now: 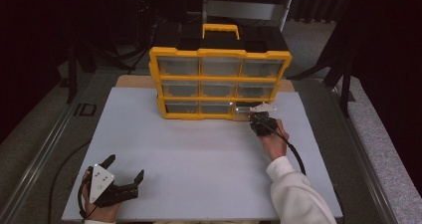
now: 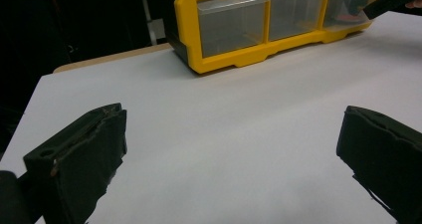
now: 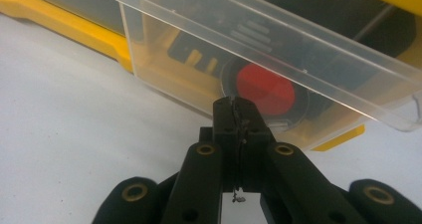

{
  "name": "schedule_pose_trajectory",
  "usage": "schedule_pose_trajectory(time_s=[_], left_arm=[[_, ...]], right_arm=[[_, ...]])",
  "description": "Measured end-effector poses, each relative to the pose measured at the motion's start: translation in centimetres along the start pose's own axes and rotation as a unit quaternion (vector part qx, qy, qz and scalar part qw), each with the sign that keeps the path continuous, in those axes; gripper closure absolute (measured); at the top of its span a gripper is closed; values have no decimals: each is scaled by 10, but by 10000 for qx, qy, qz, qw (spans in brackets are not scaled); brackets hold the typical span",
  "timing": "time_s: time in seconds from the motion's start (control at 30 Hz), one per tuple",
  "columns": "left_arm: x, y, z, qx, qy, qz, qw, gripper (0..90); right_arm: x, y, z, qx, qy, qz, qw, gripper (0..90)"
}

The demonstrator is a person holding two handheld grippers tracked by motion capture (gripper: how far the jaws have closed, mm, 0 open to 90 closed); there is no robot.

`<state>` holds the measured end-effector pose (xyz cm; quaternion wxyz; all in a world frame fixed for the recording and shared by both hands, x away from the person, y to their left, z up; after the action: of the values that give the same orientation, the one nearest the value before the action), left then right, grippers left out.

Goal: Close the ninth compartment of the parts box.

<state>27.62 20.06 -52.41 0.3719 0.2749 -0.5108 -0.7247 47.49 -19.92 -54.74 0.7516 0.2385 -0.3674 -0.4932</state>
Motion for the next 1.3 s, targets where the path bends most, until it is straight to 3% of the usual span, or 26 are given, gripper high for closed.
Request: schedule_pose_trajectory(time_s=[0.83,1.0,1.3], left_arm=[[1,-2,-2,-25,-20,19,10000,0],[2,-1,-2,-2,-25,7,10000,0],[2,0,-2,-5,-27,3,10000,0]], right_arm=[[5,2,-9,-78,73,-289,9995,895],[4,6,-10,-72,179,-388,9991,896],[4,10,-13,-46,133,-413,9990,896]])
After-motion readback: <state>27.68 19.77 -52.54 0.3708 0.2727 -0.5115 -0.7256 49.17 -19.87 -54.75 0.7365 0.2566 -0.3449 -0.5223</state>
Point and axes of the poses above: each handheld gripper's, and its own axes: z roughly backward along the jaws, y roughly out of its top, x roughly to its right, the point moved 9 cm from there along -z, roughly forward along the jaws, and after that the axes turned 11 degrees about -y, right-handed, at the moved point
